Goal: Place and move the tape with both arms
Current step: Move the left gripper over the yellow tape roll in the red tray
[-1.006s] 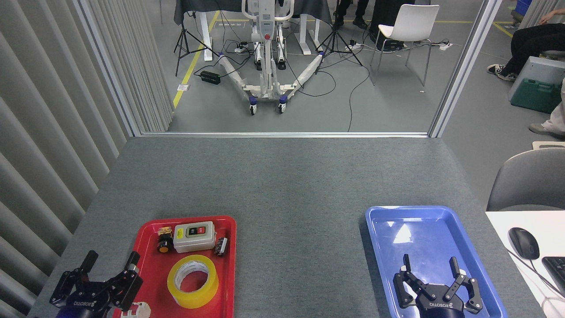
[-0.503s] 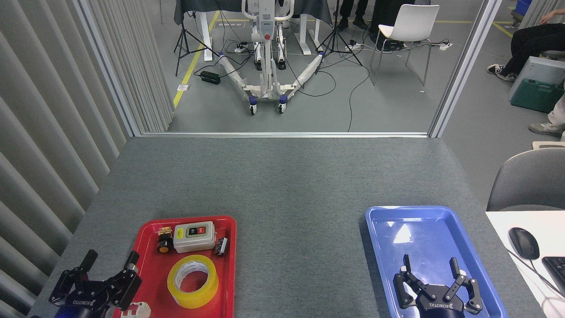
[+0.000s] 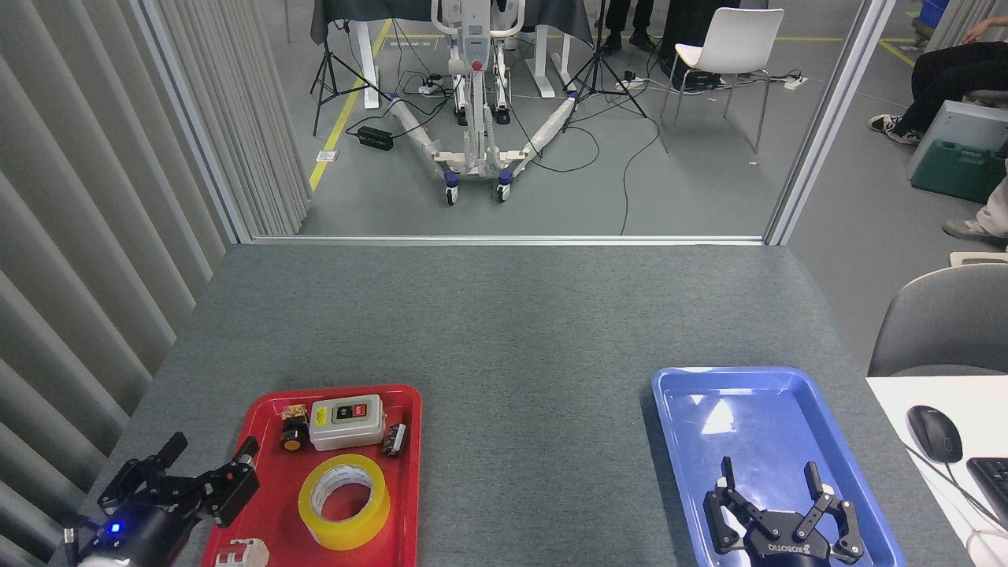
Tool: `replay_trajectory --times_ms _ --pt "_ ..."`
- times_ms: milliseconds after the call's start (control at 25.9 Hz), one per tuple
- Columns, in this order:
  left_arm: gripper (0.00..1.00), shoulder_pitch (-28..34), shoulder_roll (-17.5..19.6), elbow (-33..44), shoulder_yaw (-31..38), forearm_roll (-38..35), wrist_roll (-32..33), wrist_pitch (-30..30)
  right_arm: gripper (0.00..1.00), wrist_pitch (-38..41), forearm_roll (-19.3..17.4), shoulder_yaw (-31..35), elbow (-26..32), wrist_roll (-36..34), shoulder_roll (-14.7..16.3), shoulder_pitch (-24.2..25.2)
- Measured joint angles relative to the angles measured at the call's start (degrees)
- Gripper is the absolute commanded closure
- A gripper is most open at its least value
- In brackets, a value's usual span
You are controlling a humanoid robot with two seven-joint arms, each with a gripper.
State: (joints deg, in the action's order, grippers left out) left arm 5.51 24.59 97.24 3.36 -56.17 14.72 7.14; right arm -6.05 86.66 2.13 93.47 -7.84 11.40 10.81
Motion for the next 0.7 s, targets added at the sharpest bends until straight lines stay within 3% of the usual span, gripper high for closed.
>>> replay_trajectory --times_ms 116,309,541,696 --pt "0.01 -4.6 1.6 0.1 -0.1 3.4 13.3 -0.2 0.0 0.0 0.0 0.2 0.0 0.0 0.1 0.0" --pt "0.0 -7.5 3.2 0.7 -1.7 10.5 25.2 -2.9 0.0 0.0 0.0 0.4 0.0 0.0 0.1 0.0" --pt "0.0 -10.7 12.7 0.1 -13.1 21.7 27.9 -8.6 0.0 0.0 0.0 0.4 0.0 0.0 0.2 0.0" --pt "0.01 -12.7 14.6 -1.3 -17.7 23.7 27.4 -9.5 0.0 0.0 0.0 0.3 0.0 0.0 0.1 0.1"
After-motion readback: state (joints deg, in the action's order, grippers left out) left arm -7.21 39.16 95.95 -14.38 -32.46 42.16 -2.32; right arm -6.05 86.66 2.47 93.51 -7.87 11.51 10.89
